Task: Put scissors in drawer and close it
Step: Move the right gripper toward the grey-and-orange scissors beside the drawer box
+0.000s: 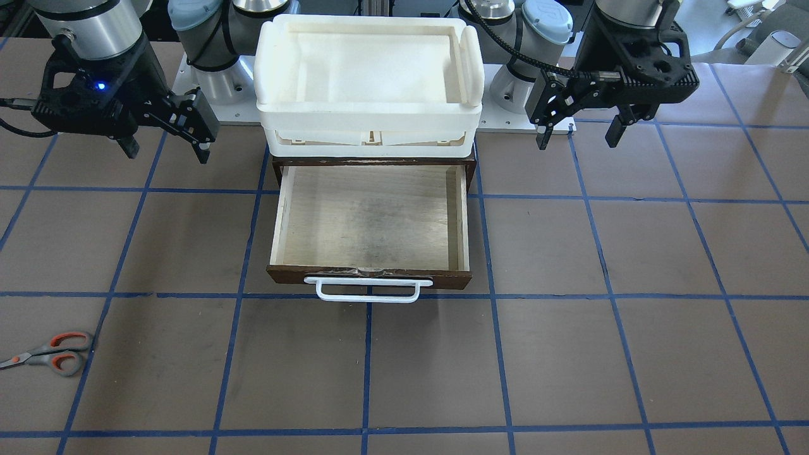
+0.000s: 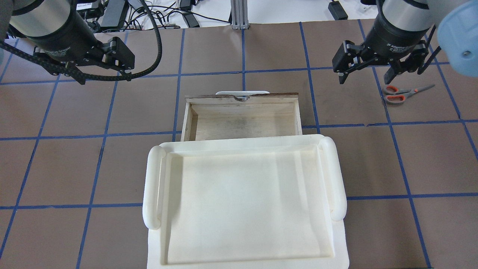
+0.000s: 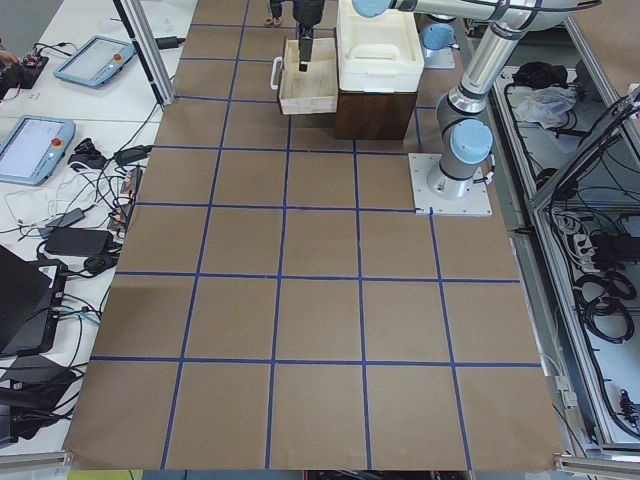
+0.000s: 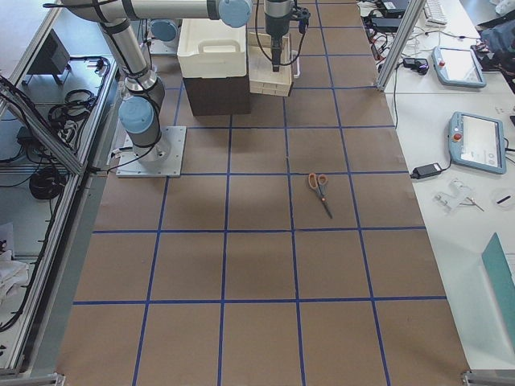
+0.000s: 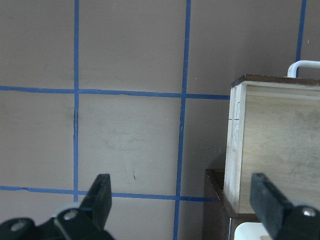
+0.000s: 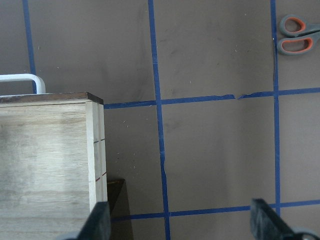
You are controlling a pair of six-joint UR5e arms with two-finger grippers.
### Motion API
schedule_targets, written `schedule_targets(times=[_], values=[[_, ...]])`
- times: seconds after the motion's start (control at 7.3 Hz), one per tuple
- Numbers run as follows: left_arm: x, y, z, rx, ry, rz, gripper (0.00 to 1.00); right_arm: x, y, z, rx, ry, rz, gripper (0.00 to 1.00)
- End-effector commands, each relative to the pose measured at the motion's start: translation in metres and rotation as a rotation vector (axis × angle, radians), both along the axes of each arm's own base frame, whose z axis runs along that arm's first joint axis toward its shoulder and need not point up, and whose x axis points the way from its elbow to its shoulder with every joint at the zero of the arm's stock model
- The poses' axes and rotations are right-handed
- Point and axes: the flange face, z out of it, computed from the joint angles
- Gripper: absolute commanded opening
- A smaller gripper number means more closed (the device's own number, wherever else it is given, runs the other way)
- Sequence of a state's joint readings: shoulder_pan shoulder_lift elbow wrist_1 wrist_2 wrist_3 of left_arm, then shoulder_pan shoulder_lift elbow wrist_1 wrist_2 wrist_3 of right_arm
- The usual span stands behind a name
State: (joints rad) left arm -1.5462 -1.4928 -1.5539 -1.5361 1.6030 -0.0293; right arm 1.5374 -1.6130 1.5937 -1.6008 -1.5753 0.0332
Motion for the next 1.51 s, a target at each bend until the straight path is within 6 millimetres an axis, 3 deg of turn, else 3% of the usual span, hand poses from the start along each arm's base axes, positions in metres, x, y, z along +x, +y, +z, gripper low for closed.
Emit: schedule_targets(times=[0.0, 1.37], values=[[0.0000, -0.0012, -0.0011, 0.001, 0.000, 0.001, 1.00, -0.0061, 0.0005, 0.0005, 0.002, 0.059, -0.001, 1.00], [0.0001, -0.0028, -0.0034, 0.007, 0.001, 0.009, 1.00, -0.0139, -0.0012, -0.0027, 0.009, 0.094, -0.002, 1.00]])
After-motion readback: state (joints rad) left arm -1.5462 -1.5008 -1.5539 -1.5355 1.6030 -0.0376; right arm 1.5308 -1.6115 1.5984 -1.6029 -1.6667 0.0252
